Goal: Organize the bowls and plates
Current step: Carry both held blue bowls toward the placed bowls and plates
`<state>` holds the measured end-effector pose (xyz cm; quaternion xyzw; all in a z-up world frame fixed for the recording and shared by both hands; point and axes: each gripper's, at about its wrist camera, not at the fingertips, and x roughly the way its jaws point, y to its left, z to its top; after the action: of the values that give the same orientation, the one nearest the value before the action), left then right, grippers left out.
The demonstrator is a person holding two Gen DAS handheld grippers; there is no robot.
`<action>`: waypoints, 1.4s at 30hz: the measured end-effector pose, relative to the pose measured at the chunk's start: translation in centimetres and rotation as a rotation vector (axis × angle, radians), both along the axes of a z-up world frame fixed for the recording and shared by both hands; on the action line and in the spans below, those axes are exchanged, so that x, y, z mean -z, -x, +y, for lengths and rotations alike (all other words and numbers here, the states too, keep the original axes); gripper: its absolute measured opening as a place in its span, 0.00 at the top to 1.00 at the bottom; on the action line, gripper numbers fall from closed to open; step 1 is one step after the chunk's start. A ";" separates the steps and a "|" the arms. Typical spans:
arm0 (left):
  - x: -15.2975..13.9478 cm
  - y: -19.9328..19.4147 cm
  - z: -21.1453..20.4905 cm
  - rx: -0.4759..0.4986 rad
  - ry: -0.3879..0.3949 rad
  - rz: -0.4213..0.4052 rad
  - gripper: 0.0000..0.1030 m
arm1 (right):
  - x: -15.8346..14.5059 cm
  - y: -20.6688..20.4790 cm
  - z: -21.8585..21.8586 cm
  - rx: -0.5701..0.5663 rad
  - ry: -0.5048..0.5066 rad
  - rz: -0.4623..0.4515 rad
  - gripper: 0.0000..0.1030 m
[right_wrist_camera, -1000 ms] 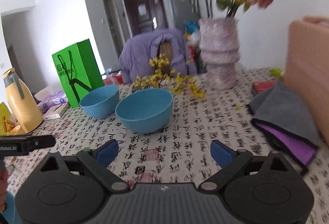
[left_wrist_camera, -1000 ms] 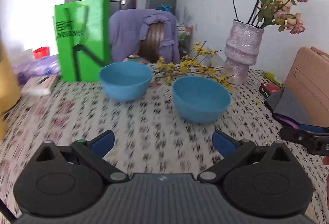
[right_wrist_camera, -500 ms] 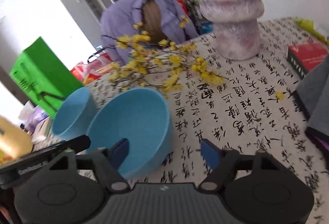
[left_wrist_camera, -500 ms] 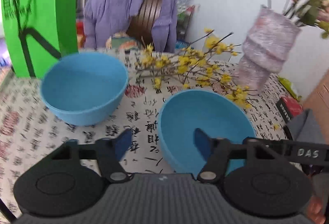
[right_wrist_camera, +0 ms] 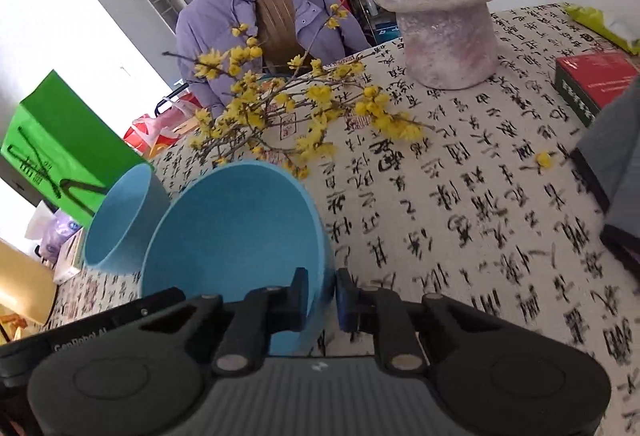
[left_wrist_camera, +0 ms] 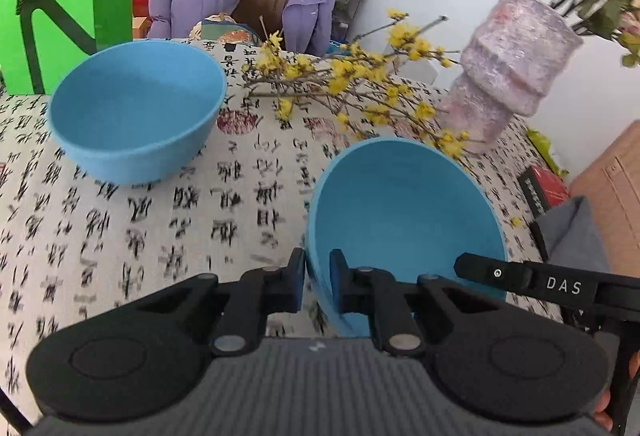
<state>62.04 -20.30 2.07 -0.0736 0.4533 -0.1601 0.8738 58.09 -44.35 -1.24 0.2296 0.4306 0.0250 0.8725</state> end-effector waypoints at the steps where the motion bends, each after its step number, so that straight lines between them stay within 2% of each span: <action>1: -0.2 0.8 0.0 0.002 0.001 -0.002 0.87 | -0.2 0.7 0.1 -0.003 0.008 -0.003 0.88; 14: -4.4 12.8 2.2 -0.015 0.004 -0.063 0.86 | -3.5 11.3 1.9 -0.036 0.013 -0.049 0.89; 21: -6.4 17.9 4.2 -0.038 0.006 -0.111 0.86 | -5.0 16.1 4.2 -0.058 0.022 -0.082 0.89; 29: -8.0 22.1 7.7 -0.077 0.023 -0.156 0.86 | -6.9 18.8 7.3 -0.098 0.020 -0.114 0.89; 42: -9.8 27.3 16.5 -0.190 0.015 -0.247 0.86 | -9.2 20.6 16.9 -0.236 0.034 -0.150 0.89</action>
<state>34.72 -3.77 11.92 -0.1025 0.3321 -0.0880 0.9335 37.49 -27.42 7.91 0.1600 0.3886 0.1369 0.8970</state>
